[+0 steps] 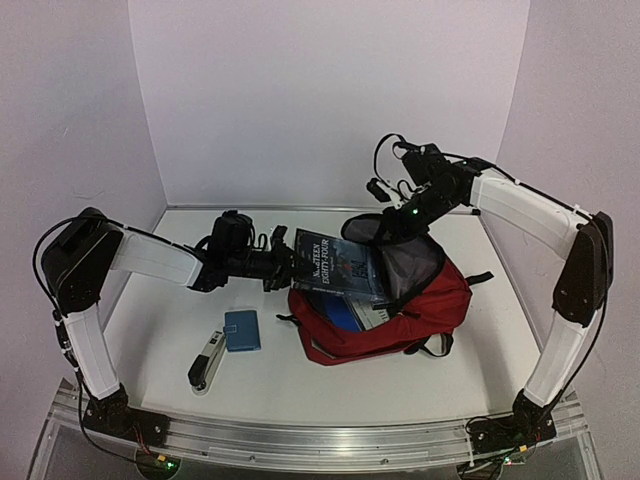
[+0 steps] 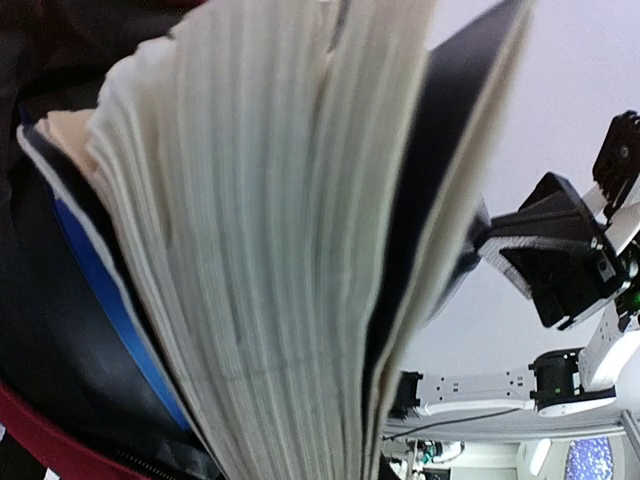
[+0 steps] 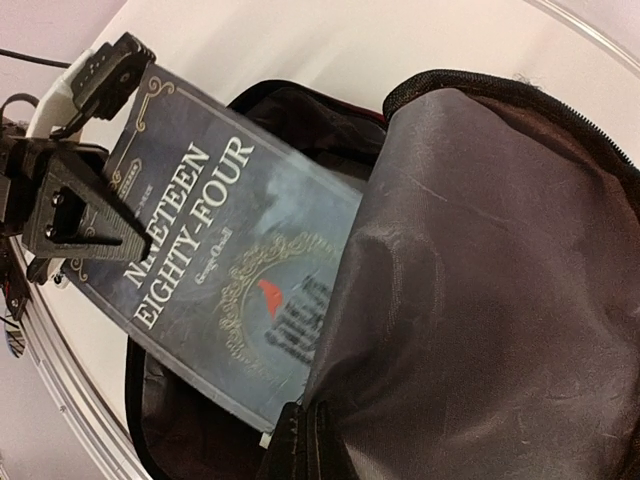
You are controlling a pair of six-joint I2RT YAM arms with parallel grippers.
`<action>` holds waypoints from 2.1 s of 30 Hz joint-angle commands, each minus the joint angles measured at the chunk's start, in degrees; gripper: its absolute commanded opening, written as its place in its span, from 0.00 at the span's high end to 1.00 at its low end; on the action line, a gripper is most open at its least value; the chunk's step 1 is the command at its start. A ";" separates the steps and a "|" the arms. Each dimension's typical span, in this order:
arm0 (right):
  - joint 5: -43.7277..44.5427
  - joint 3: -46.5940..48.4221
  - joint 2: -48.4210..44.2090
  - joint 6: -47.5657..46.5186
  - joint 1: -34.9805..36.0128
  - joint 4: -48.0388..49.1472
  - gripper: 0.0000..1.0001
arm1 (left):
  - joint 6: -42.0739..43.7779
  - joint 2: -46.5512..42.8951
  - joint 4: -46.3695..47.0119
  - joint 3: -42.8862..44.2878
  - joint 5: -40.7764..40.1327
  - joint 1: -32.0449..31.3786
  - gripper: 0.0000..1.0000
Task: Pack the student bag
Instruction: Place the book in the student bag.
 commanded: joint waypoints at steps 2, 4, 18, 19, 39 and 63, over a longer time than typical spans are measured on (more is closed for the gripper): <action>-5.21 2.49 -1.71 1.14 0.57 2.79 1.00 | 1.24 2.73 4.67 10.71 -4.74 -1.65 1.00; -5.28 4.32 -0.41 1.48 0.58 3.13 1.00 | 1.60 6.01 3.70 14.32 -4.42 -2.70 1.00; -5.74 3.62 0.48 1.52 -1.80 3.56 1.00 | 12.39 3.00 -21.13 21.13 -10.80 -6.31 0.39; -6.19 2.77 -0.06 1.52 -1.82 3.57 1.00 | 12.92 2.00 -22.92 20.70 -11.34 -6.31 0.38; -6.93 1.01 -1.56 0.52 -2.40 3.57 1.00 | 12.06 18.16 -23.69 37.72 -2.83 -6.39 0.91; -7.08 -1.53 -2.15 0.21 -3.09 3.57 1.00 | 11.23 5.80 -38.66 21.78 -16.22 -6.39 0.22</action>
